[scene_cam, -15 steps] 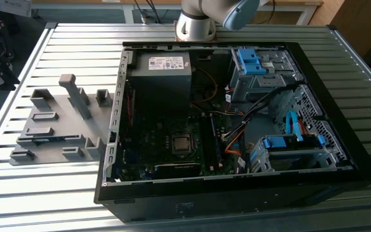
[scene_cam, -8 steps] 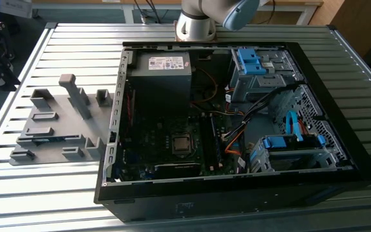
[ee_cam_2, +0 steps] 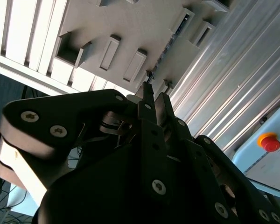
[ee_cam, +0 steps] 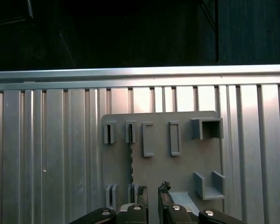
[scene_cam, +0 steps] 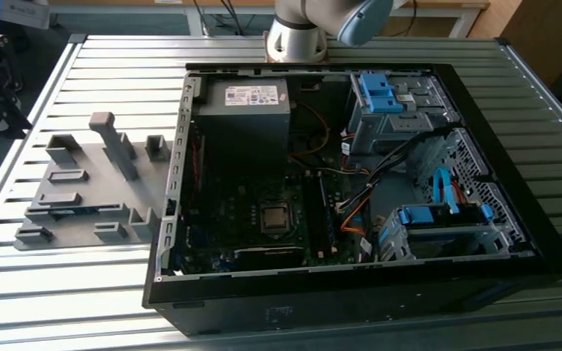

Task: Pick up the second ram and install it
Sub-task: 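Pick up the second ram and move it above second insertion slot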

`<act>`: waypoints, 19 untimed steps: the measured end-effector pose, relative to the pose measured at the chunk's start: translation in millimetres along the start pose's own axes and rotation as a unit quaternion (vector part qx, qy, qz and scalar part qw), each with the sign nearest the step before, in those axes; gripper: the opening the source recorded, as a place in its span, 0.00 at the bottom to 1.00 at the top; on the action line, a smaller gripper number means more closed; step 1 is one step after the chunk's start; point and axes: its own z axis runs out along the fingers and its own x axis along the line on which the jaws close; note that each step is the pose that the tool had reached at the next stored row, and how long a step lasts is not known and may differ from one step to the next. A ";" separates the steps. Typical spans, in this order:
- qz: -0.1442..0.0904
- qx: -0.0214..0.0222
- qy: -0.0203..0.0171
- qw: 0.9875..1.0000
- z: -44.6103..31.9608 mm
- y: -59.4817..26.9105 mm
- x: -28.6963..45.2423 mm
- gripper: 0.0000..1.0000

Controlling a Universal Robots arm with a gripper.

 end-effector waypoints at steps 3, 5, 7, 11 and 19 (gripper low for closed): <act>0.000 0.000 0.000 1.000 1.7 0.0 0.0 0.24; 0.000 0.000 0.000 1.000 2.0 -0.1 0.0 0.24; 0.000 0.000 0.000 1.000 2.4 -0.1 0.0 0.24; 0.000 0.000 0.000 1.000 3.6 -0.1 0.1 0.24; 0.000 0.000 0.000 1.000 5.8 -0.2 0.1 0.24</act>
